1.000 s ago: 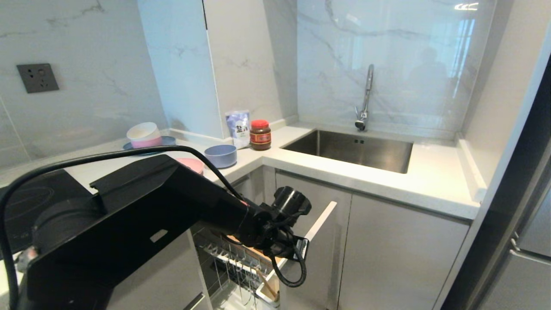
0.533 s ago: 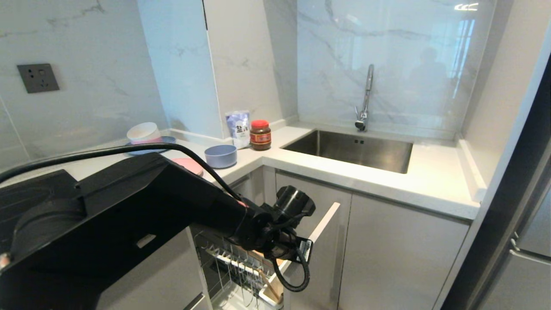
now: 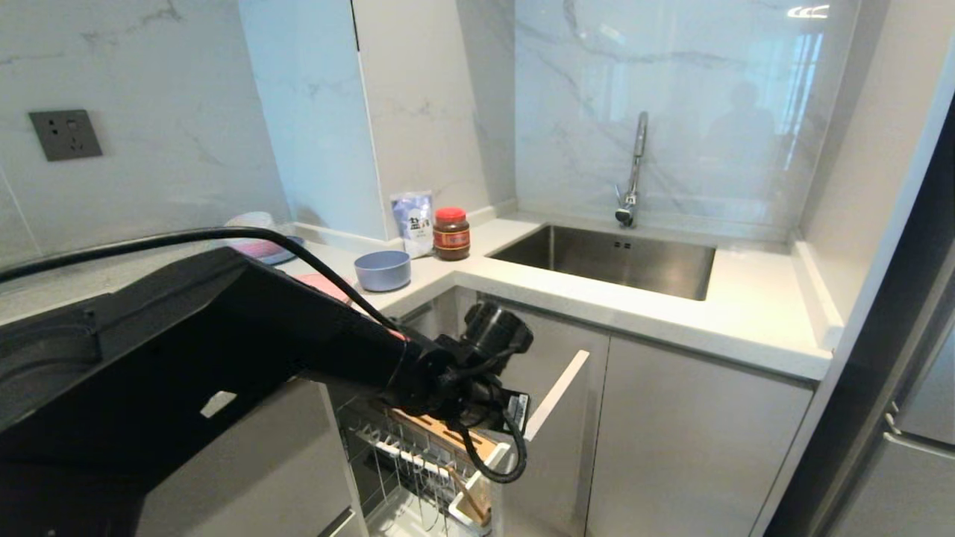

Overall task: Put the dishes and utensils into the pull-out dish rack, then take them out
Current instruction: Open the cupboard, then pick up the fork and place it in the cupboard

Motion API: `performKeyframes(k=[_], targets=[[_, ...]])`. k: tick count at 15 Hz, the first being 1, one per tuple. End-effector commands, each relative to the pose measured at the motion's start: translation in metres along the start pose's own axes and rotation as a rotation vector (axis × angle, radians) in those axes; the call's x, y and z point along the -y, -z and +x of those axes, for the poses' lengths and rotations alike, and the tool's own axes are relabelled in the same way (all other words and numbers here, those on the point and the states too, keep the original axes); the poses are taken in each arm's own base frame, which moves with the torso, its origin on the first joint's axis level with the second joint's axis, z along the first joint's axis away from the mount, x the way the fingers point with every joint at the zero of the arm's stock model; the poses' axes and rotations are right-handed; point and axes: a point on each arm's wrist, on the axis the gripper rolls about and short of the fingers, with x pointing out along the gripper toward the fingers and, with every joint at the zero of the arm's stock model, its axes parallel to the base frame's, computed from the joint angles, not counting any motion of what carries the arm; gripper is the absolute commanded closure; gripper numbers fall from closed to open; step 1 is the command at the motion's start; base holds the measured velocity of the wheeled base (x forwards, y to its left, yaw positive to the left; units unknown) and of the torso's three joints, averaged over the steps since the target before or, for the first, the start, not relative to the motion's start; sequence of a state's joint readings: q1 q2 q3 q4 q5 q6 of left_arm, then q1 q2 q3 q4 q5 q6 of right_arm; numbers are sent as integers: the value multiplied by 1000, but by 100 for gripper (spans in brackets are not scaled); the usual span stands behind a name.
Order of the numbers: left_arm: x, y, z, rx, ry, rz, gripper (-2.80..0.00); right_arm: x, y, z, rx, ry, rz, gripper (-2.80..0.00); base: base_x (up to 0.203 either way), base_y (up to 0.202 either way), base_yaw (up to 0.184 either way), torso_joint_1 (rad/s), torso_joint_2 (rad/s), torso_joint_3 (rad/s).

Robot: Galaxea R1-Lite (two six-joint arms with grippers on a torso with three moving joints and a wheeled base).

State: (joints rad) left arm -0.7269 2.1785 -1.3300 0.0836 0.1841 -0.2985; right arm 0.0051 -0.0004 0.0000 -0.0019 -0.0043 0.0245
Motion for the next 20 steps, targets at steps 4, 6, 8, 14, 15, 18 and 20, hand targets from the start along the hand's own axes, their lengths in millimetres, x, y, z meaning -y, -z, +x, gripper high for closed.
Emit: performKeyframes(k=[4, 6, 8, 14, 15, 18, 20], targets=[[-40, -46, -79, 237, -35, -99, 0, 0, 1, 0, 2, -1, 0, 0, 0, 0, 0, 0, 0, 0], [-55, -56, -121, 344, -69, -111, 0, 0, 1, 0, 3, -1, 0, 0, 0, 0, 0, 0, 0, 0], [-67, -59, -164, 448, -109, -126, 0, 0, 0, 0, 3, 0, 0, 0, 0, 0, 0, 0, 0, 0], [-100, -24, -304, 746, -201, -62, 0, 0, 0, 0, 2, -1, 0, 0, 0, 0, 0, 0, 0, 0], [-107, -14, -322, 787, -234, -44, 0, 0, 0, 0, 3, 0, 0, 0, 0, 0, 0, 0, 0, 0], [-132, 25, -379, 927, -380, -44, 0, 0, 1, 0, 2, 0, 0, 0, 0, 0, 0, 0, 0, 0], [-144, 54, -405, 981, -516, -58, 0, 0, 0, 0, 3, 0, 0, 0, 0, 0, 0, 0, 0, 0]])
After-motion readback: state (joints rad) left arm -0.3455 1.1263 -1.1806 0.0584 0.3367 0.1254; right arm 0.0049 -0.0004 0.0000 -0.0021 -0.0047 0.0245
